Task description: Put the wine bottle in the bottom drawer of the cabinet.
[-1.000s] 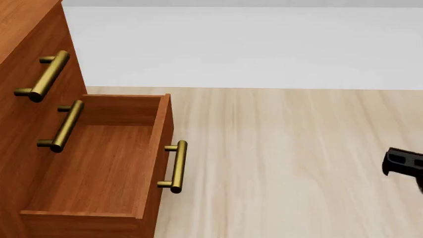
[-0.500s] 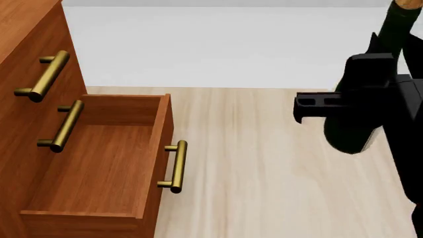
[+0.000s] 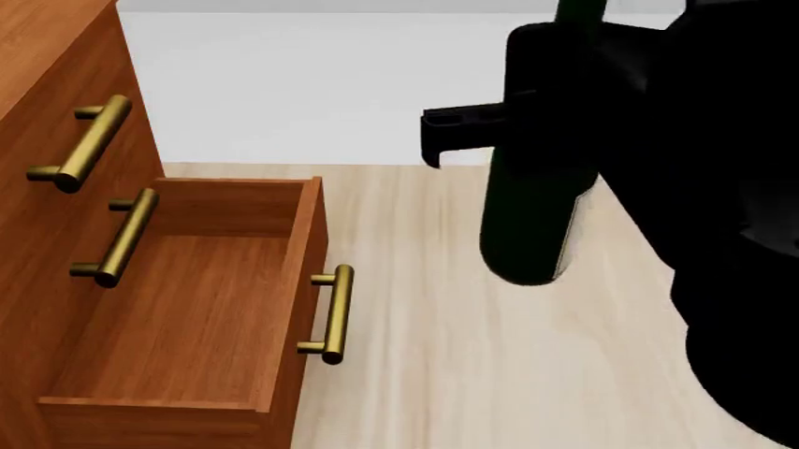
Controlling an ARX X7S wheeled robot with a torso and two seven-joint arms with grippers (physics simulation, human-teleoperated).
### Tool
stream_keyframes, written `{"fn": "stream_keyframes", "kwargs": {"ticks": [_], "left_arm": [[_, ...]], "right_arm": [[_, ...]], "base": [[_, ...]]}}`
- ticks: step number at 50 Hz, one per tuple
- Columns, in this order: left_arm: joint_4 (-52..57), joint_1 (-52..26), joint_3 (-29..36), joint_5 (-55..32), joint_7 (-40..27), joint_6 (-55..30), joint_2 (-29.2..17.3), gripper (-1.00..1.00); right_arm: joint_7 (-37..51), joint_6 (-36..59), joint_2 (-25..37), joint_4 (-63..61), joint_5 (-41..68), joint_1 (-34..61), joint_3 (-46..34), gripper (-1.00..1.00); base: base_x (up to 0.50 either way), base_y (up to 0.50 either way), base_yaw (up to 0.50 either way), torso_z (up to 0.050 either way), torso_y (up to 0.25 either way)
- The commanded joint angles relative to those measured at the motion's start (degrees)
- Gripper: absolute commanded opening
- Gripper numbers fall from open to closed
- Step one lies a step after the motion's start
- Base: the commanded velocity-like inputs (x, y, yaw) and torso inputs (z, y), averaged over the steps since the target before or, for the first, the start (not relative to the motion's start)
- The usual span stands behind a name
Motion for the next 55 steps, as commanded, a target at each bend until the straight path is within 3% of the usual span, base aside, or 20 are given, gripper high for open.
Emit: {"fn": "stream_keyframes", "kwargs": {"ticks": [1, 10, 19, 22, 33, 55], "left_arm": [[0.5, 0.4, 0.5, 0.6, 0.1, 0.3, 0.0, 1.00], [0.6, 0.8, 1.3, 1.6, -0.2, 0.2, 0.0, 1.00], [0.7, 1.1, 1.9, 2.3, -0.3, 0.3, -0.2, 1.00], [0.7, 1.1, 1.7, 2.0, -0.4, 0.3, -0.3, 1.00], [0.7, 1.3, 1.6, 1.6, -0.3, 0.5, -0.3, 1.00], [0.8, 0.8, 3.7, 2.1, -1.6, -0.4, -1.8, 1.00]], "right_arm": [[3.5, -0.4, -4.1, 8.0, 7.4, 7.0, -5.5, -1.00], [-1.8, -0.8, -8.5, 13.3, 5.2, 10.5, -5.4, -1.00], [0.8, -3.1, -12.4, 20.7, 7.2, 13.6, -8.7, -1.00], [3.3, -5.4, -14.0, 23.7, 12.9, 13.7, -9.4, -1.00], [1.1, -7.6, -19.6, 35.2, 14.9, 15.5, -12.0, -1.00], [-23.1, -4.4, -28.7, 61.8, 2.0, 20.9, -18.7, -1.00]], "base": [[0.00, 0.00, 0.00, 0.000, 0.000], [0.00, 0.00, 0.00, 0.000, 0.000], [0.00, 0.00, 0.00, 0.002, 0.001], [0.00, 0.00, 0.00, 0.000, 0.000], [0.00, 0.00, 0.00, 0.000, 0.000], [0.00, 0.00, 0.00, 0.000, 0.001]]}}
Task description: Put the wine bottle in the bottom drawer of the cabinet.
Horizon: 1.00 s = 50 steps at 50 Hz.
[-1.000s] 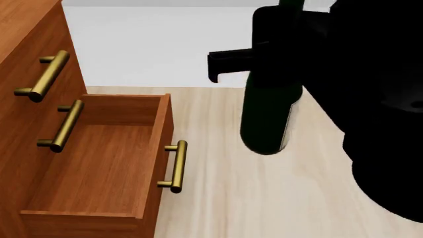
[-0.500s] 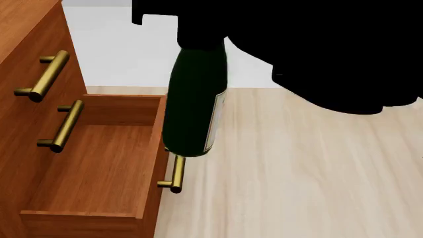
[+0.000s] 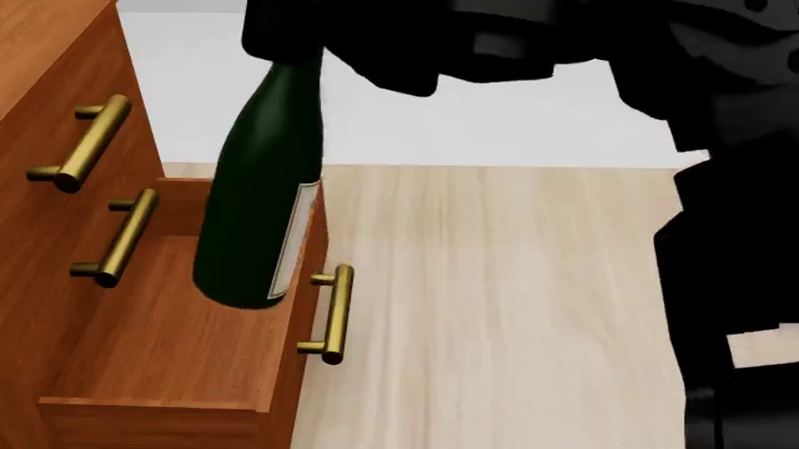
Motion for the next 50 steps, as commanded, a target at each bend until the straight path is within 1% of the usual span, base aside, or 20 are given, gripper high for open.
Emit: {"fn": "stream_keyframes", "kwargs": {"ticks": [1, 8, 11, 13, 15, 18, 28, 32, 36, 37, 39, 50], "left_arm": [[0.1, -0.3, 1.0, 0.2, -0.8, -0.5, -0.8, 1.00], [0.1, -0.2, 1.4, 0.3, -0.8, -0.4, -0.9, 1.00], [-0.1, -0.1, 1.5, 0.3, -0.7, -0.4, -0.8, 1.00], [0.0, -0.1, 1.5, 0.2, -0.7, -0.3, -0.8, 1.00], [0.0, -0.1, 1.6, 0.3, -0.7, -0.2, -0.8, 1.00], [0.1, 0.0, 1.7, 0.2, -0.8, -0.4, -1.0, 1.00], [0.2, 0.3, 1.4, -0.3, -0.8, -0.3, -1.0, 1.00], [0.1, 0.5, 1.6, -0.2, -0.5, 0.0, -0.8, 1.00], [0.1, 0.7, 1.6, -0.3, -0.4, -0.1, -0.8, 1.00], [-0.2, 1.4, 1.2, 0.0, 0.9, 1.0, 0.3, 1.00], [-0.4, 1.7, 1.1, 0.1, 1.4, 1.4, 0.7, 1.00], [-0.4, 2.0, 1.4, 0.5, 1.2, 1.4, 0.5, 1.00]], "right_arm": [[-13.1, 0.9, -4.9, 13.5, -7.0, 3.2, -3.2, -1.00], [-25.3, 1.8, -8.7, 23.8, -12.8, 6.8, -7.3, -1.00], [-31.9, 2.1, -11.0, 29.6, -16.3, 9.0, -10.3, -1.00], [-37.8, 1.8, -13.5, 35.1, -19.1, 10.7, -13.1, -1.00], [-39.8, 1.1, -13.7, 34.7, -17.9, 10.7, -16.5, -1.00], [-41.4, -0.8, -13.7, 34.6, -12.5, 10.8, -22.8, -1.00], [-48.3, -10.1, -13.8, 30.9, 6.1, 11.1, -49.6, -1.00], [-49.7, -12.8, -13.8, 29.8, 10.2, 10.9, -55.6, -1.00], [-49.5, -15.2, -13.8, 27.6, 10.7, 10.6, -57.4, -1.00], [-49.3, -15.8, -13.8, 27.2, 10.2, 10.5, -57.6, -1.00], [-48.9, -16.4, -13.8, 26.6, 10.0, 10.2, -57.7, -1.00], [-49.4, -18.7, -13.8, 26.0, 8.3, 8.8, -57.4, -1.00]], "base": [[0.00, 0.00, 0.00, 0.000, 0.000], [0.00, 0.00, 0.00, 0.000, 0.000], [0.00, 0.00, 0.00, 0.000, 0.000], [0.00, 0.00, 0.00, 0.000, 0.000], [0.00, 0.00, 0.00, 0.000, 0.000], [0.00, 0.00, 0.00, 0.000, 0.000], [0.00, 0.00, 0.00, 0.001, 0.001], [0.00, 0.00, 0.00, 0.000, 0.000], [0.00, 0.00, 0.00, 0.000, 0.000], [0.00, 0.00, 0.00, 0.000, 0.000], [0.00, 0.00, 0.00, 0.000, 0.000], [0.00, 0.00, 0.00, 0.000, 0.001]]}}
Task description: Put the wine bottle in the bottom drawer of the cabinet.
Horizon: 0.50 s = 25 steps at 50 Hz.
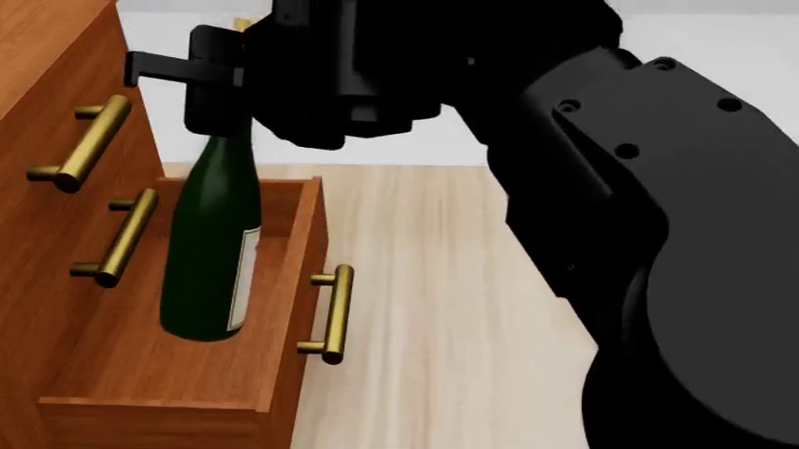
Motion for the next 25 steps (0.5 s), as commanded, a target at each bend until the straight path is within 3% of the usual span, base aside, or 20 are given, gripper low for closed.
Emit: {"fn": "stream_keyframes", "kwargs": {"ticks": [1, 25], "left_arm": [[-0.1, 0.7, 0.1, 0.3, 0.4, 0.4, 0.3, 1.00], [-0.4, 1.7, 0.5, 0.3, 0.8, 0.4, -0.3, 1.00]], "right_arm": [[-2.3, -4.6, -0.1, -1.7, -0.2, -0.9, -1.6, -1.00], [0.1, -10.7, -0.1, -7.2, -2.5, -4.7, -0.5, -1.00]], "base": [[0.00, 0.00, 0.00, 0.000, 0.000], [0.00, 0.00, 0.00, 0.000, 0.000]]}}
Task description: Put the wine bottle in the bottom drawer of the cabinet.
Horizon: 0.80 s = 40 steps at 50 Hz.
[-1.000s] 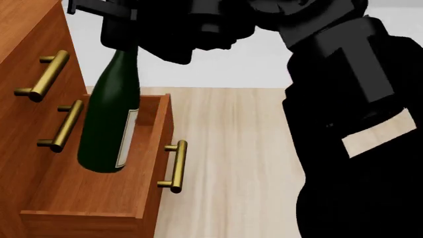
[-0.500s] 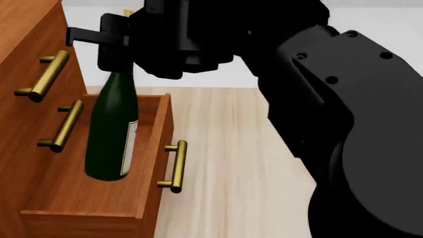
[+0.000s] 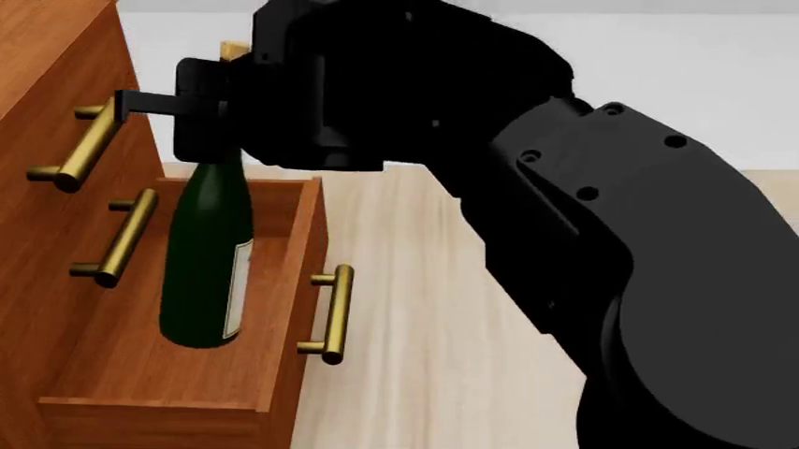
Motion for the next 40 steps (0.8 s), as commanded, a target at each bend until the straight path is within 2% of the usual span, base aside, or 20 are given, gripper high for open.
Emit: {"fn": "stream_keyframes", "kwargs": {"ticks": [1, 34, 40], "left_arm": [[-0.3, 0.5, 0.2, 0.3, 0.5, 0.3, 0.0, 1.00], [0.2, 1.3, 1.1, 0.8, -0.2, 0.4, -0.5, 1.00], [0.4, 1.5, 1.4, 1.3, -0.3, 0.5, -0.6, 1.00]], "right_arm": [[-0.8, -2.5, 0.0, -1.6, -1.3, -1.5, 1.6, -1.00], [-0.9, -6.4, 0.0, -5.0, -6.4, -6.2, 2.1, -1.00], [-1.0, -6.7, 0.0, -5.7, -7.6, -5.2, 2.3, -1.00]], "base": [[0.00, 0.00, 0.00, 0.000, 0.000], [0.00, 0.00, 0.00, 0.000, 0.000], [0.00, 0.00, 0.00, 0.000, -0.155]]}}
